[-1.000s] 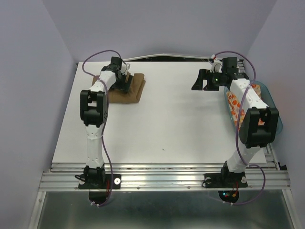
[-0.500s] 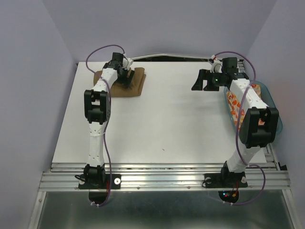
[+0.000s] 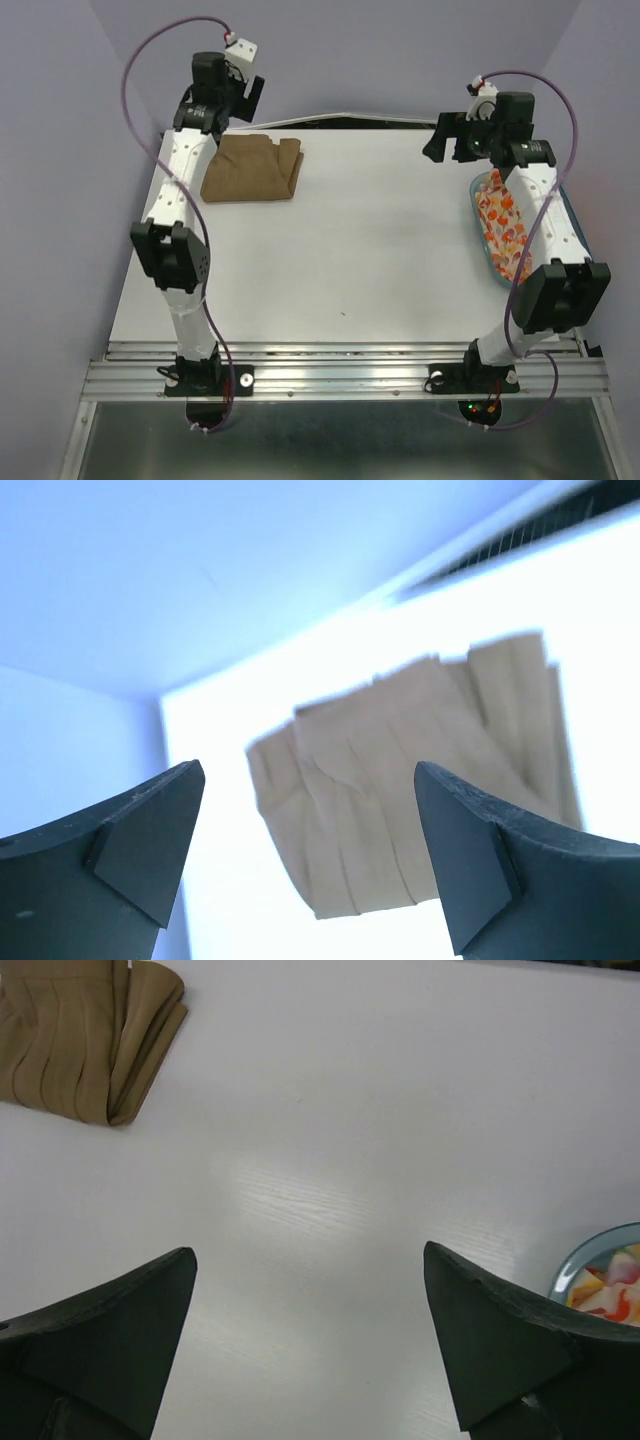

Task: Fold and stack the skirts
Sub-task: Neatly place the folded skirt to the corner

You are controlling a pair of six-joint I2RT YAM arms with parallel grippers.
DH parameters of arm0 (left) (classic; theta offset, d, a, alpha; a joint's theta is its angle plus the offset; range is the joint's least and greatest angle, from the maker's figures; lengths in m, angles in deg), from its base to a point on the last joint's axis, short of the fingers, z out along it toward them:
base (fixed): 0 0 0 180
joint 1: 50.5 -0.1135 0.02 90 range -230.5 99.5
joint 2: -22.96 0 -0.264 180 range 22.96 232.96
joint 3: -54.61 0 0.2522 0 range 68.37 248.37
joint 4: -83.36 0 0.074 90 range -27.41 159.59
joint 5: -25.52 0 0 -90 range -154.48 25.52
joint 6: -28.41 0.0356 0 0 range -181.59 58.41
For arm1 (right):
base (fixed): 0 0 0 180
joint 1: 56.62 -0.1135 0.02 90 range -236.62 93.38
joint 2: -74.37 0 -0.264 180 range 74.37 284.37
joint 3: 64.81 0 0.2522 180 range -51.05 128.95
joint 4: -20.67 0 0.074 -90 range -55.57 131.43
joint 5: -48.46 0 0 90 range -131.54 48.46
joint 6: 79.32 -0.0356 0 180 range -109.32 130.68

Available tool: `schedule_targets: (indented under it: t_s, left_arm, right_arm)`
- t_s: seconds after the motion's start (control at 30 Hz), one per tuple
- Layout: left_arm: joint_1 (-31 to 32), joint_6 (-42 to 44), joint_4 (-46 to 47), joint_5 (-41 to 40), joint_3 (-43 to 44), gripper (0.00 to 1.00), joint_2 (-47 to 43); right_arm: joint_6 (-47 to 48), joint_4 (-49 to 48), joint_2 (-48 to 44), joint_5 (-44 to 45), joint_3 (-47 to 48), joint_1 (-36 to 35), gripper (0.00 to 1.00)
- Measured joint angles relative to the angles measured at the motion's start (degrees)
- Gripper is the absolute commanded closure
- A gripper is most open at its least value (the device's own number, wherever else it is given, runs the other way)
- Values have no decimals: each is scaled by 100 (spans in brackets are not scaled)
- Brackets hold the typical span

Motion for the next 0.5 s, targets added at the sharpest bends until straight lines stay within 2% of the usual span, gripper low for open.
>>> schedule_targets:
  t_s: [0.13, 0.2, 0.27, 0.4, 0.5]
  left_arm:
    - [138, -26, 87, 284, -461, 1, -1683]
    - [337, -55, 208, 459, -931, 1, -2540]
    - [540, -101, 269, 669, -1788, 1, -3257]
    - [892, -188, 111, 1110, -3453, 1, -4181]
    - [1045, -273, -4, 1379, -4358, 1, -4339]
  right_arm:
    - [387, 151, -592, 254, 4, 70, 0]
    - [621, 332, -776, 407, -26, 103, 0]
    - [774, 518, -909, 501, -142, 201, 0]
    - [946, 1078, -1097, 590, -601, 579, 0]
    - [1012, 1366, -1204, 772, -1010, 721, 0]
